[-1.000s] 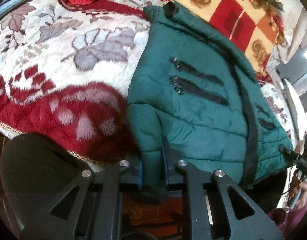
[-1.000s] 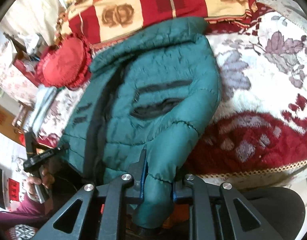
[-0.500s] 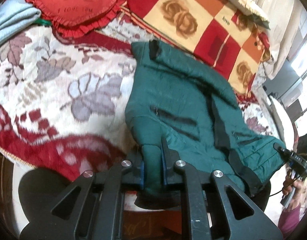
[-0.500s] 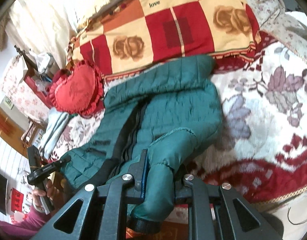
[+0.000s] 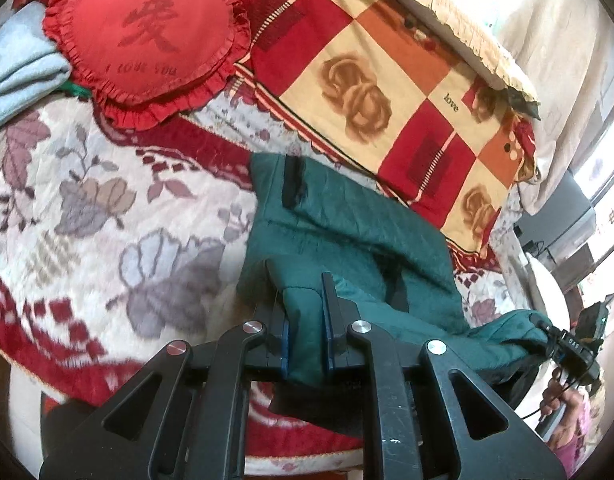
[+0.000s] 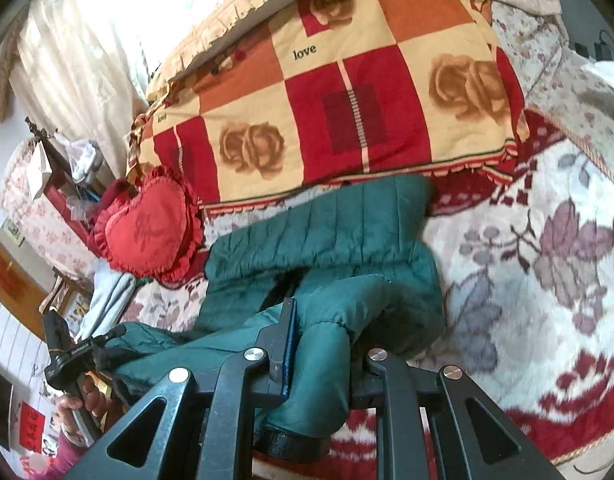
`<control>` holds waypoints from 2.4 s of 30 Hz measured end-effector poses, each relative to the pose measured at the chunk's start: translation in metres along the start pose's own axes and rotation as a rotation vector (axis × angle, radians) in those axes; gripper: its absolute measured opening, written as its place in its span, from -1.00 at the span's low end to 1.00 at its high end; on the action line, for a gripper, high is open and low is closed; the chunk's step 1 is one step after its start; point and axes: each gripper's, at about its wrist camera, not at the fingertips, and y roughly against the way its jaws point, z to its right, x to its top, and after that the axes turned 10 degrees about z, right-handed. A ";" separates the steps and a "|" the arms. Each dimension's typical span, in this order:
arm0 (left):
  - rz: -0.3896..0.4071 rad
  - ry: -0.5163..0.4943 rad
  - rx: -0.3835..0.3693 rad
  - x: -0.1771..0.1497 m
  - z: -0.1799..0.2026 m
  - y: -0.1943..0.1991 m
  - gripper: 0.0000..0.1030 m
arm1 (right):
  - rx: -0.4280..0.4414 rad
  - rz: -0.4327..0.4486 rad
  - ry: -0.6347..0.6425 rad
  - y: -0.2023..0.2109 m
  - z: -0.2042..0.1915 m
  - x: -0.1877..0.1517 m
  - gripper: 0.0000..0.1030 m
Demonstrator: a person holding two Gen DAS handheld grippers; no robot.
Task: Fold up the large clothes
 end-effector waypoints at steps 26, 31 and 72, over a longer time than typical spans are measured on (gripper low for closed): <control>-0.018 -0.003 0.170 0.094 0.017 -0.154 -0.77 | -0.202 -0.029 -0.017 -0.151 0.036 0.087 -0.69; -0.048 0.022 0.183 0.105 0.010 -0.189 -0.77 | -0.230 -0.051 -0.061 -0.188 0.055 0.091 -0.69; -0.047 0.068 0.131 0.107 0.005 -0.231 0.55 | -0.147 -0.023 0.094 -0.250 0.000 0.076 0.47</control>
